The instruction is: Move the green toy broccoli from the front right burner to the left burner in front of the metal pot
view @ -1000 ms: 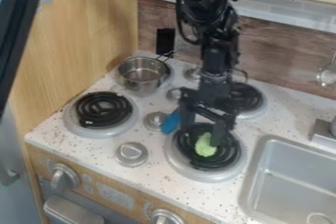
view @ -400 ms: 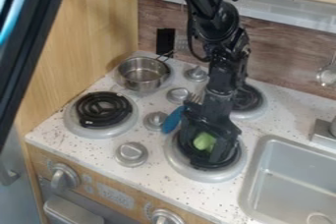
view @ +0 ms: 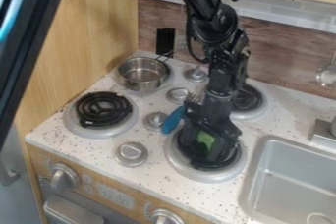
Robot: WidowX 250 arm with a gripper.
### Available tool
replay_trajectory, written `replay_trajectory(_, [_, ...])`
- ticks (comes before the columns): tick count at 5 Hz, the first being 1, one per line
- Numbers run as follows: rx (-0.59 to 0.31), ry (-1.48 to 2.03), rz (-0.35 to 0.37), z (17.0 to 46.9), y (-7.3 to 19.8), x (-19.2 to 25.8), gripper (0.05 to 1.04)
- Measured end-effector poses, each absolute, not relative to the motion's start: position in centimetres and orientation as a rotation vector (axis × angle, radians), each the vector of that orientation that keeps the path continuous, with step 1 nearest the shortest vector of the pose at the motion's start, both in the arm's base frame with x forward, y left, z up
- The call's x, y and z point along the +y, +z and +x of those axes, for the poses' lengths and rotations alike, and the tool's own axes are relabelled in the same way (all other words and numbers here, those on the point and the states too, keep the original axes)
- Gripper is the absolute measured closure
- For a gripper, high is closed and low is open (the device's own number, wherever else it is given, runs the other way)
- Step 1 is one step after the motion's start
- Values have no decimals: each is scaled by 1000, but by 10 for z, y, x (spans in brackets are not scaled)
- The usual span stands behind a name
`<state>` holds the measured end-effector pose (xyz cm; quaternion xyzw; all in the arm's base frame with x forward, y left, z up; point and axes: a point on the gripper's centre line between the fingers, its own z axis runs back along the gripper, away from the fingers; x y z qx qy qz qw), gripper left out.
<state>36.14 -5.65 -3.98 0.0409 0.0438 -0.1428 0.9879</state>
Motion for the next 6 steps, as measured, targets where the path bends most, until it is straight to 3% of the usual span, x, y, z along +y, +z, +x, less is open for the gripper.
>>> replay_trajectory(1, [78, -279, 70, 361, -40, -58, 689])
replay_trajectory(2, [79, -260, 47, 360, -39, -56, 883])
replay_trajectory(3, [74, -244, 27, 360, -37, -56, 1006])
replay_trajectory(5, [15, -194, 3, 366, -11, -37, 1015])
replay_trajectory(6, [23, -196, 15, 361, 3, -35, 886])
